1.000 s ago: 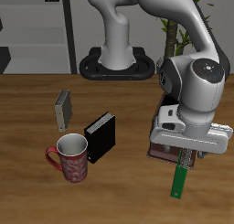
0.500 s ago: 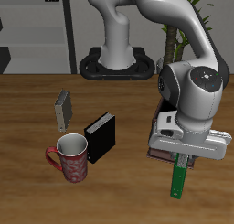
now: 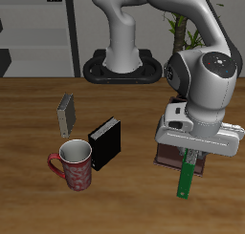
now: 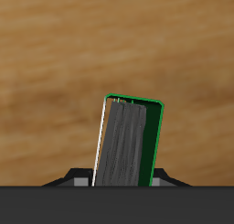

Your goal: Place the green book into the left desk caddy's back compartment

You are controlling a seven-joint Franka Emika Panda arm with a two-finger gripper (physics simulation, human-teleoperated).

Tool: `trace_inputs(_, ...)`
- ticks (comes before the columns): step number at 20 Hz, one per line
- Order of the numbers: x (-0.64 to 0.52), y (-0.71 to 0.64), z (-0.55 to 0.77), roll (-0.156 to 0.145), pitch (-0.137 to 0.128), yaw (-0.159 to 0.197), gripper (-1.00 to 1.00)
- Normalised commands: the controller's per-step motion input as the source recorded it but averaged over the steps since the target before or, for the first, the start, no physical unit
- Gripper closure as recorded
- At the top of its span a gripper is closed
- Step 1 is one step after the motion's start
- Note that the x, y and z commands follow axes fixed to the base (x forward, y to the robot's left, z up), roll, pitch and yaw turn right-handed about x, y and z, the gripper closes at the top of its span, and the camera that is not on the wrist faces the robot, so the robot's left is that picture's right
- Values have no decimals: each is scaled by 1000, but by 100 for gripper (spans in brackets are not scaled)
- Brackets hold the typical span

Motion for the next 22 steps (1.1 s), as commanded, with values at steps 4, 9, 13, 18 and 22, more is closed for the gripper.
trace_inputs(4,-253,-170,695,-15,-93,2,100)
trace_inputs(9,-367,-179,734,-24,-91,-6,100)
trace_inputs(13,-394,-148,721,-10,-91,8,100)
trace_inputs(18,-313,-116,549,-11,-74,18,100)
trace_inputs(22,-413,-153,616,-25,-79,-8,100)
